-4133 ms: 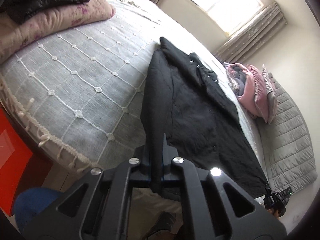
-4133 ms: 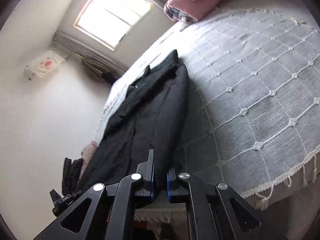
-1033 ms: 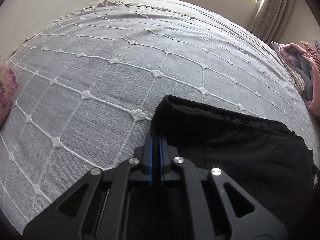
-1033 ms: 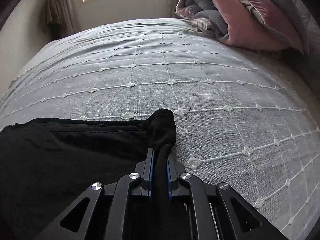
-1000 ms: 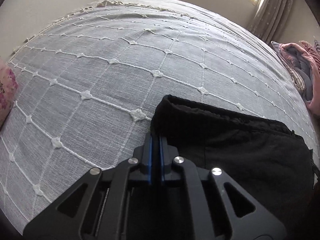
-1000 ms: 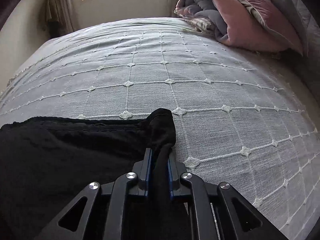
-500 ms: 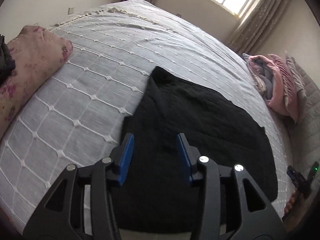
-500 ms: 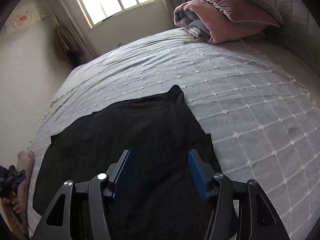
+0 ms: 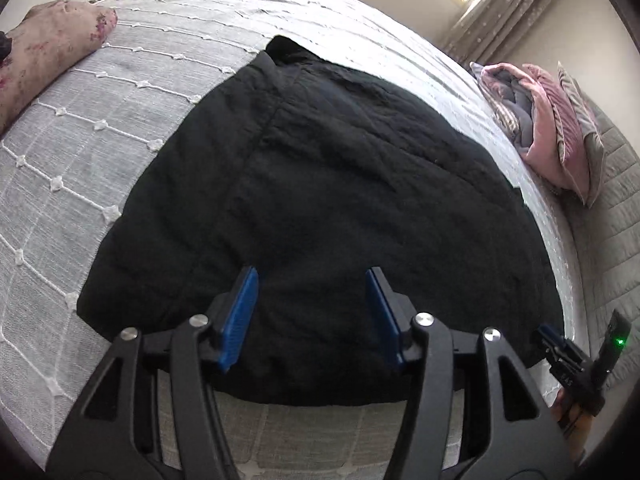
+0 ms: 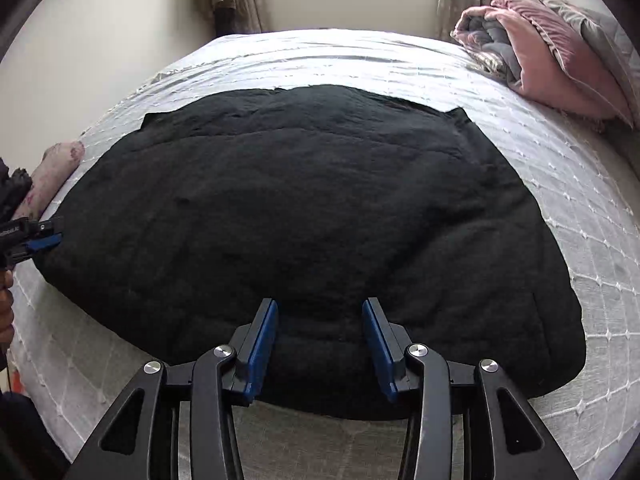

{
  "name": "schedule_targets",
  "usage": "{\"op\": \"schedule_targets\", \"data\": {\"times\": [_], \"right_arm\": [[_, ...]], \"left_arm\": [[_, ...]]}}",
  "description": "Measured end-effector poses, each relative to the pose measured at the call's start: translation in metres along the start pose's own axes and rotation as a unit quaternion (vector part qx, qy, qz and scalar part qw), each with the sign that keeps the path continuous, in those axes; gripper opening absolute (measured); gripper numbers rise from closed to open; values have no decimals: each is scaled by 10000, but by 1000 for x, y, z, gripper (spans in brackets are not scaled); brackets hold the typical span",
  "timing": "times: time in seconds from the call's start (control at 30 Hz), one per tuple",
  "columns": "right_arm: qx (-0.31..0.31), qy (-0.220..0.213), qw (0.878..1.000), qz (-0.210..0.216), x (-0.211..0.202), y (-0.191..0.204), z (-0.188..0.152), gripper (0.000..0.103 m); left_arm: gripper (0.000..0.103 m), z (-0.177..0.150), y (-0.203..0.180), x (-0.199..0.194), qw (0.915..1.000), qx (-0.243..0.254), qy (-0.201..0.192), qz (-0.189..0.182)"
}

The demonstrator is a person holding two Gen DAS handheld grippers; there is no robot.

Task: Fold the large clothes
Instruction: 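Open both grippers and press the folded coat flat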

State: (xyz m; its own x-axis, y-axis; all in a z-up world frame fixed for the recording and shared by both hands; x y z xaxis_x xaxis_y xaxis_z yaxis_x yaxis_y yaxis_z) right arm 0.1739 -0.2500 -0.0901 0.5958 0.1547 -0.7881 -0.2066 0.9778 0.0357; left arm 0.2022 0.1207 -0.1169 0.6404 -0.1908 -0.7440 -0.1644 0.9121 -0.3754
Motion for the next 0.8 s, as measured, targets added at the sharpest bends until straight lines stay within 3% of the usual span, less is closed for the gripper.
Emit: {"op": "schedule_targets", "data": {"times": [0.23, 0.4, 0.5, 0.6, 0.67, 0.73, 0.8], "right_arm": [[539, -54, 9983, -197, -8, -43, -1, 44], [1154, -198, 9902, -756, -27, -100, -3, 44], [1489, -77, 9851, -853, -26, -124, -11, 42], [1396, 87, 9858, -926, -16, -124, -15, 42], [1413, 139, 9851, -966, -10, -125, -15, 42], [1550, 137, 9823, -1046, -10, -133, -15, 42], [1622, 164, 9780, -1301, -9, -144, -18, 42]], "left_arm": [[57, 4, 18, -13, 9982, -473, -237, -277], [56, 3, 30, -27, 9967, -667, -378, -283], [45, 0, 36, -21, 9974, -646, -256, -172], [34, -4, 41, -12, 9982, -585, -117, -23], [17, -5, 51, -9, 9970, -772, -37, 25], [6, -6, 64, -8, 9942, -1076, 38, -40], [6, -6, 71, -7, 9912, -1289, 109, -293]]}}
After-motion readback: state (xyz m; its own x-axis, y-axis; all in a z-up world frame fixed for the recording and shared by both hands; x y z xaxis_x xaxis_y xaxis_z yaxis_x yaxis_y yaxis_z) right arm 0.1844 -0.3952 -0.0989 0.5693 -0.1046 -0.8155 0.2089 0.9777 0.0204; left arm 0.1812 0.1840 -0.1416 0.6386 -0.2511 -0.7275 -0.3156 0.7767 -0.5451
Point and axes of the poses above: each gripper's, at about its wrist camera, not at the fingertips, and x roughly the way its jaws point, y to its left, z to its top, the point moved 7 cm from there along x, roughly the way its jaws point, and after that the axes turned 6 degrees about -y, right-handed, at the moved point
